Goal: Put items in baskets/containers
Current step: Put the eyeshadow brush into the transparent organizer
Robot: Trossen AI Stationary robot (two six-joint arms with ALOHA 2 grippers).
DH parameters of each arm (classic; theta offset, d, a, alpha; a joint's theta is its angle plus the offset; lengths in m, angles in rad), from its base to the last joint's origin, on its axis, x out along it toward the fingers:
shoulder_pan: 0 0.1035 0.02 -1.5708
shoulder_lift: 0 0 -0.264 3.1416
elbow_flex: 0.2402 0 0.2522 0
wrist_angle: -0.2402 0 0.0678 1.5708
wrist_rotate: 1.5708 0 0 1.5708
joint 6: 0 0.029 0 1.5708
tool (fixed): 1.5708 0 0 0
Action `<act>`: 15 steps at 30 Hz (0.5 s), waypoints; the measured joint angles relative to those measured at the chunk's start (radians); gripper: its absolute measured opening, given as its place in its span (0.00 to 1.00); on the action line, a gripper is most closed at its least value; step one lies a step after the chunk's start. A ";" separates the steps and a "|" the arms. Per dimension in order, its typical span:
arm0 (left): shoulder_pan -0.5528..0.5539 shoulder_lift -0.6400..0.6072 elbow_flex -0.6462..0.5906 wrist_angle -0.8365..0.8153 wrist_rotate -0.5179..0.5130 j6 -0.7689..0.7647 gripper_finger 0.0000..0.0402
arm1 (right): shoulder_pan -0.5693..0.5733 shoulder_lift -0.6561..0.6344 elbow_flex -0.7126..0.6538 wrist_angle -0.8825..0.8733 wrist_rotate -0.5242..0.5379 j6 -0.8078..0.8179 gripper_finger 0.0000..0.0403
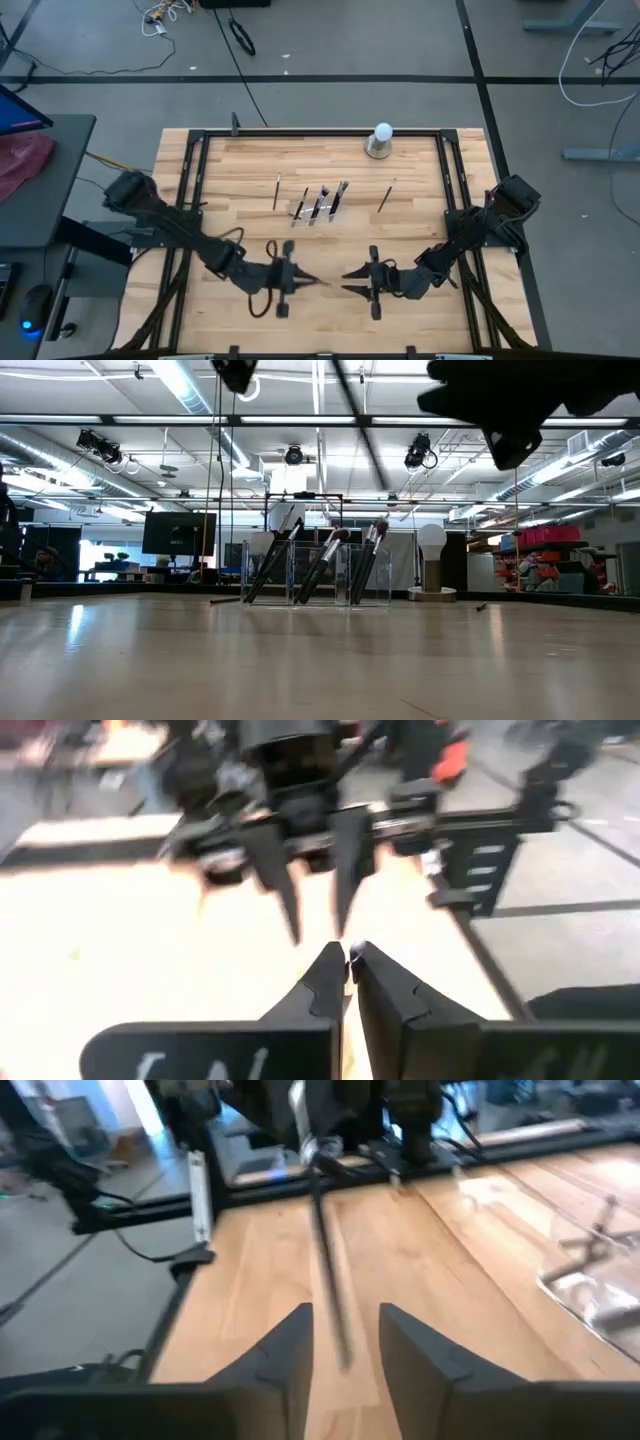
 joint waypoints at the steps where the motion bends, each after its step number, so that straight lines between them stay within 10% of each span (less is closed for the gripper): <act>1: 0.001 -0.031 0.000 -0.070 -0.018 -0.041 0.05 | 0.000 -0.003 0.000 -0.020 0.007 0.018 0.30; 6: 0.012 -0.125 0.000 -0.382 -0.180 -0.175 0.04 | 0.000 -0.004 0.000 -0.032 0.008 0.035 0.34; 15: 0.155 -0.136 0.000 -0.456 -0.236 -0.166 0.05 | -0.001 -0.004 0.000 -0.035 0.008 0.035 0.32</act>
